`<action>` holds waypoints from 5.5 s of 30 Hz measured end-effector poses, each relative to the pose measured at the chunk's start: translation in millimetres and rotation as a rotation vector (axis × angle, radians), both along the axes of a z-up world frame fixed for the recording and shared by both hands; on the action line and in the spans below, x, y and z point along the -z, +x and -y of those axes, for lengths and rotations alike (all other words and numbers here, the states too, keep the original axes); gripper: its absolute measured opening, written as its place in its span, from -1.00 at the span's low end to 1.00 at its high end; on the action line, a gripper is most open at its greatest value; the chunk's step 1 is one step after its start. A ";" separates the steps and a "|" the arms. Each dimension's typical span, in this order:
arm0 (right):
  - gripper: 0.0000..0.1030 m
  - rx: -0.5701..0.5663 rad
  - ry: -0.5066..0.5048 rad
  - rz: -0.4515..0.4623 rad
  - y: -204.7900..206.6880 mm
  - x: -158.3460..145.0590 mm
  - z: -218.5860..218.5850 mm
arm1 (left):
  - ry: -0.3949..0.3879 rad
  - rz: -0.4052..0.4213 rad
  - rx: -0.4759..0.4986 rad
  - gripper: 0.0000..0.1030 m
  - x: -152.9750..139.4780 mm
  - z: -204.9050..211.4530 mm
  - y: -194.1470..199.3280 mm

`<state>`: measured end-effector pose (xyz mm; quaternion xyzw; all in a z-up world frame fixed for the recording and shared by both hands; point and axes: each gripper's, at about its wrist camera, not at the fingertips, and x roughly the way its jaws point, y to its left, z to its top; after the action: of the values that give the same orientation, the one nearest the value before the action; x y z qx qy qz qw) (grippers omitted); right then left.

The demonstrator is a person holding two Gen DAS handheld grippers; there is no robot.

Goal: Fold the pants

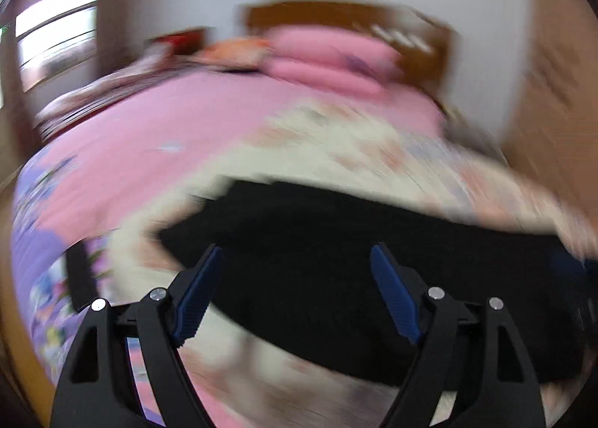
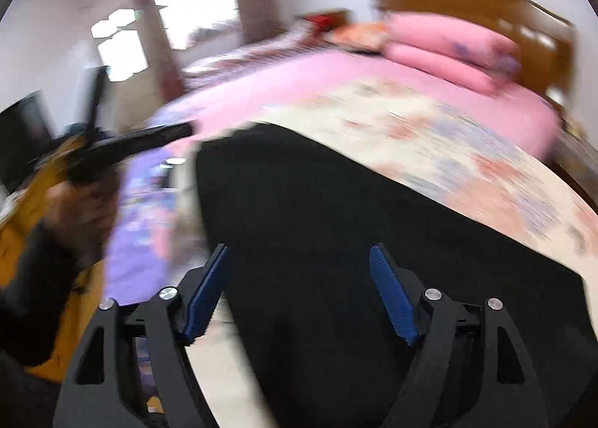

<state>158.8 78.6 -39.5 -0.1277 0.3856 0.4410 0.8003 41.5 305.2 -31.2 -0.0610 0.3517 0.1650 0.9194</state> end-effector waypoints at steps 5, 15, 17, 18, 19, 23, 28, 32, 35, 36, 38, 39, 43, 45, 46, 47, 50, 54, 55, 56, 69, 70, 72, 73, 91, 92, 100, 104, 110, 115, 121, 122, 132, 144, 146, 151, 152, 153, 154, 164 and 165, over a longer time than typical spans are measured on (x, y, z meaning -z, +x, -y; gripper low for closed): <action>0.44 -0.069 -0.091 0.024 -25.1 22.8 -19.3 | 0.035 -0.103 0.047 0.56 36.9 34.0 16.8; 0.45 -0.118 -0.163 0.058 -46.7 40.1 -34.2 | 0.035 -0.113 -0.007 0.96 67.0 21.2 16.7; 0.46 -0.128 -0.176 0.043 -49.9 47.2 -40.6 | 0.025 -0.107 -0.020 0.97 67.9 18.8 16.4; 0.50 -0.136 -0.209 0.043 -51.9 57.2 -45.9 | 0.021 -0.106 -0.021 0.97 67.8 17.9 17.8; 0.51 -0.133 -0.193 0.057 -53.7 56.4 -45.1 | 0.021 -0.107 -0.021 0.97 67.5 17.9 17.3; 0.50 -0.153 -0.174 -0.003 -39.7 38.4 -34.3 | 0.024 -0.143 -0.013 0.96 43.5 19.5 24.8; 0.57 -0.008 -0.113 0.011 31.2 13.9 -15.6 | 0.092 -0.075 0.083 0.96 2.1 29.0 82.9; 0.58 0.073 -0.176 -0.039 90.2 35.3 -17.1 | 0.059 -0.198 0.118 0.94 35.4 28.3 151.9; 0.65 0.077 -0.163 -0.047 111.9 46.9 -5.2 | 0.038 -0.268 0.161 0.97 64.7 28.8 177.5; 0.66 0.070 -0.181 -0.050 114.7 49.3 -4.0 | -0.017 -0.252 0.159 0.97 62.9 20.7 177.7; 0.66 0.056 -0.200 -0.042 114.7 46.1 -5.6 | -0.081 -0.260 0.164 0.97 63.2 12.8 178.0; 0.67 0.061 -0.198 -0.044 114.5 42.9 -5.3 | -0.058 -0.257 0.155 0.97 61.8 12.5 175.9; 0.78 0.105 -0.168 0.006 114.5 33.5 9.2 | 0.115 -0.231 0.127 0.97 52.3 6.1 168.9; 0.78 0.176 -0.220 0.038 124.9 41.8 19.0 | 0.105 -0.234 0.095 0.97 55.0 -15.1 172.5; 0.78 0.208 -0.234 0.026 135.3 47.7 25.6 | 0.076 -0.241 0.086 0.97 57.9 -25.0 173.9; 0.84 0.231 -0.229 -0.012 144.0 54.6 33.2 | 0.048 -0.244 0.082 0.97 60.5 -34.7 176.5; 0.86 0.266 -0.129 -0.107 160.9 57.1 53.5 | -0.002 -0.236 0.073 0.97 70.6 -45.4 179.2; 0.88 0.377 -0.080 -0.079 168.3 44.6 73.9 | 0.030 -0.227 0.060 0.97 76.3 -42.6 181.7; 0.88 0.396 -0.079 -0.094 172.4 47.7 77.9 | 0.029 -0.225 0.058 0.97 76.6 -42.5 181.2; 0.88 0.404 -0.108 -0.115 178.0 58.2 78.9 | 0.026 -0.223 0.058 0.97 77.3 -42.7 181.9; 0.91 0.429 -0.169 -0.031 171.0 57.5 65.3 | 0.000 -0.218 0.059 0.97 80.3 -46.0 181.2; 0.91 0.435 -0.151 -0.070 177.7 59.7 68.9 | -0.002 -0.218 0.060 0.97 80.8 -46.6 181.4; 0.91 0.454 -0.129 -0.104 186.0 61.7 73.8 | -0.007 -0.220 0.058 0.97 80.6 -47.3 181.3; 0.91 0.472 -0.132 -0.099 187.3 61.0 75.3 | -0.005 -0.221 0.058 0.97 81.6 -47.3 183.3; 0.91 0.503 -0.053 -0.125 97.8 30.2 183.3 | -0.042 -0.147 0.523 0.96 22.9 222.3 175.1; 0.91 0.493 -0.062 -0.121 96.0 31.8 183.6 | -0.030 -0.168 0.568 0.96 31.8 241.1 182.6; 0.91 0.642 -0.057 -0.139 110.7 35.9 228.7 | 0.103 -0.262 0.456 0.94 60.5 253.7 209.8; 0.91 0.735 -0.040 -0.055 96.1 11.3 267.4 | -0.040 -0.158 0.580 0.92 18.8 279.2 200.9; 0.90 0.808 -0.183 -0.157 82.4 34.5 322.1 | -0.015 -0.243 0.902 0.90 42.3 385.7 229.8; 0.88 0.763 -0.140 -0.153 75.0 37.3 330.0 | 0.087 -0.230 0.944 0.97 74.0 408.4 243.8; 0.91 0.851 -0.167 -0.012 69.9 15.9 335.5 | 0.072 -0.214 0.934 0.97 72.2 408.5 244.8; 0.91 0.870 -0.188 -0.042 74.4 24.6 342.5 | 0.068 -0.214 0.932 0.97 72.3 408.4 244.6; 0.91 1.010 0.009 -0.073 65.3 18.2 383.4 | 0.068 -0.207 0.918 0.97 72.4 407.0 245.9; 0.91 0.815 -0.159 0.006 -63.0 40.8 338.0 | 0.076 -0.207 0.914 0.97 73.1 408.3 246.3; 0.91 0.847 -0.205 -0.001 -62.3 31.6 333.0 | 0.116 -0.203 0.876 0.97 67.5 405.7 239.4; 0.91 0.750 -0.200 0.085 -83.6 2.9 304.2 | 0.170 -0.057 0.780 0.97 15.5 342.4 166.2; 0.91 0.735 -0.197 0.076 -84.9 4.1 299.6 | 0.171 -0.057 0.730 0.97 11.7 321.7 152.1; 0.91 0.716 -0.189 0.058 -84.2 7.2 292.1 | 0.154 -0.068 0.655 0.97 11.3 293.4 135.4; 0.91 0.700 -0.181 0.046 -81.9 9.5 285.6 | 0.136 -0.081 0.600 0.97 13.5 273.3 123.8; 0.91 0.380 -0.226 0.054 -5.9 19.8 110.2 | 0.024 -0.168 0.353 0.97 74.0 151.7 56.7; 0.91 0.381 -0.246 0.039 0.3 26.3 101.8 | -0.012 -0.151 0.354 0.97 73.8 145.1 54.7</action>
<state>159.1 -23.2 -65.7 -0.1576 0.4379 0.2289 0.8550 96.1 160.1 -105.0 0.0088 0.4257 0.0029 0.9048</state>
